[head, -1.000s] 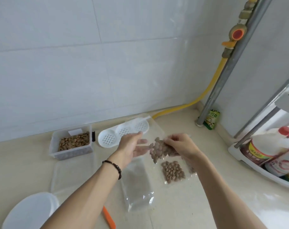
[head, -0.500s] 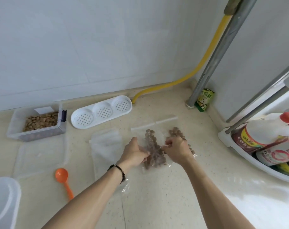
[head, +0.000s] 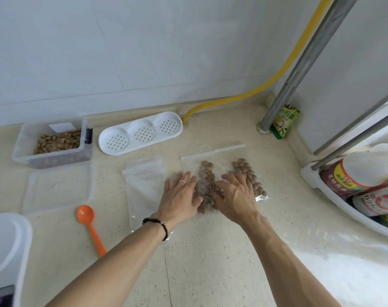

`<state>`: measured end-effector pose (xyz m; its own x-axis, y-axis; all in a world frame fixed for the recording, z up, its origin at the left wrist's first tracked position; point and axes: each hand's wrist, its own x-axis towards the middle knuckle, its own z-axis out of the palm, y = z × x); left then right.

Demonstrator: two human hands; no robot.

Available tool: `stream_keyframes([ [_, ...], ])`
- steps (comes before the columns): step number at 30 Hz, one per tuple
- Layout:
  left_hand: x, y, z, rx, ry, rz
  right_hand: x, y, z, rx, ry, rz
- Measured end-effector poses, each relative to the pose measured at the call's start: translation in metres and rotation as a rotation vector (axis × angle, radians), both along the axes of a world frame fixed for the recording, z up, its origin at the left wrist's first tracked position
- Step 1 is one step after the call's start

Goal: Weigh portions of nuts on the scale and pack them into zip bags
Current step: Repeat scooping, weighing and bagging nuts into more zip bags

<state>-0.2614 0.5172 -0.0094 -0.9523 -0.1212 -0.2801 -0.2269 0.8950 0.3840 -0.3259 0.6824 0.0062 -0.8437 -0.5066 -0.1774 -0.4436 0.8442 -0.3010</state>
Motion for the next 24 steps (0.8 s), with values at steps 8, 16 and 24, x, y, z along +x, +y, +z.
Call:
stream_keyframes([
  [8,0.058,-0.060,0.017,-0.198,0.062,0.159,0.018,-0.074,0.010,-0.171,-0.123,0.092],
  [16,0.090,-0.095,0.000,-0.223,-0.035,0.345,0.041,-0.134,-0.009,-0.152,-0.263,-0.053],
  [24,0.087,-0.099,-0.001,-0.147,0.004,0.311,0.037,-0.138,-0.024,-0.275,-0.303,-0.225],
])
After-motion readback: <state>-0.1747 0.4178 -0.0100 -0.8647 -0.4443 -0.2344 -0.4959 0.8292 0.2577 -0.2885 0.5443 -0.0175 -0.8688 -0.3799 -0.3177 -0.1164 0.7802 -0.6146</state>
